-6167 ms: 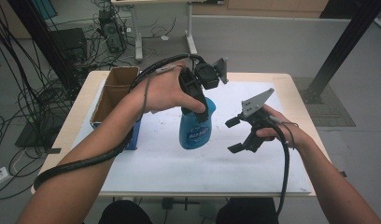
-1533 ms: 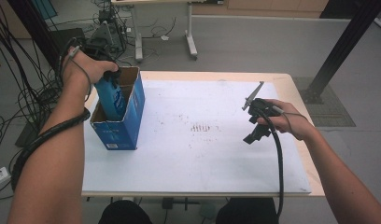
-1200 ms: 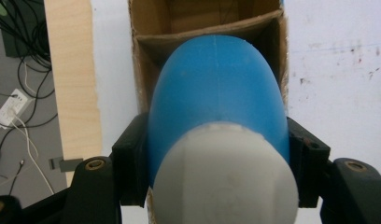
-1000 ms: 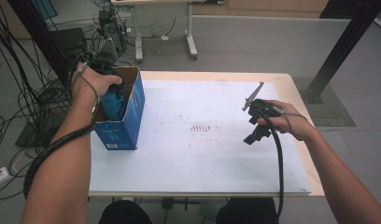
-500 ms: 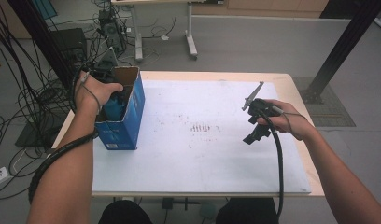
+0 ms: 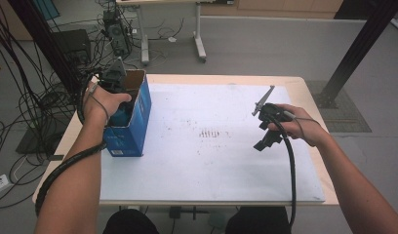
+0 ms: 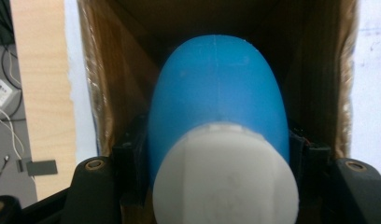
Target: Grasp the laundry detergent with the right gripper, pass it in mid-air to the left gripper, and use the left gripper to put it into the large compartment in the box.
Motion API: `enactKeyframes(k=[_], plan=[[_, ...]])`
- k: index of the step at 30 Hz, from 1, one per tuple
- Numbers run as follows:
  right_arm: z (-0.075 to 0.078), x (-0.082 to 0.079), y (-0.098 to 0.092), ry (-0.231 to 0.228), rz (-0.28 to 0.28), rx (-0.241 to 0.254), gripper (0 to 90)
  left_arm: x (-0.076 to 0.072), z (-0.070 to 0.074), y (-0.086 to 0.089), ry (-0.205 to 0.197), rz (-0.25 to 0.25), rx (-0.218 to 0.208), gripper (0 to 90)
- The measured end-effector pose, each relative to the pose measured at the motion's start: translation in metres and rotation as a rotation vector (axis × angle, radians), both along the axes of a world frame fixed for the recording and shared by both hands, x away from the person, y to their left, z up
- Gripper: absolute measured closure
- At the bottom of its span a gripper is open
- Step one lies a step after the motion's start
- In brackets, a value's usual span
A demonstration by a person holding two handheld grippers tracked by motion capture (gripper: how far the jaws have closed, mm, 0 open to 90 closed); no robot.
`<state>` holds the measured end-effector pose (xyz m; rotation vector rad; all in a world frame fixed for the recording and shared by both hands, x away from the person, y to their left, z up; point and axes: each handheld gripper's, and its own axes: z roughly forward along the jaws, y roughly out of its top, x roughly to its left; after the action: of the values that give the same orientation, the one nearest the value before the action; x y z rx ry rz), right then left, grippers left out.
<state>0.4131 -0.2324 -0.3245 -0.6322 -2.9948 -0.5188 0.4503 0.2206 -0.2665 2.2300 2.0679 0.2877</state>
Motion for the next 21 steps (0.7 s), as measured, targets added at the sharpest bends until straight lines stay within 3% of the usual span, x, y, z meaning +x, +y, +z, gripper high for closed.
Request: enactKeyframes(k=[21], plan=[[-0.0015,0.0009,0.0005,0.004,0.003,0.004,4.9,0.0006,-0.0017,-0.0015,-0.002,-0.003,0.005,37.8]])
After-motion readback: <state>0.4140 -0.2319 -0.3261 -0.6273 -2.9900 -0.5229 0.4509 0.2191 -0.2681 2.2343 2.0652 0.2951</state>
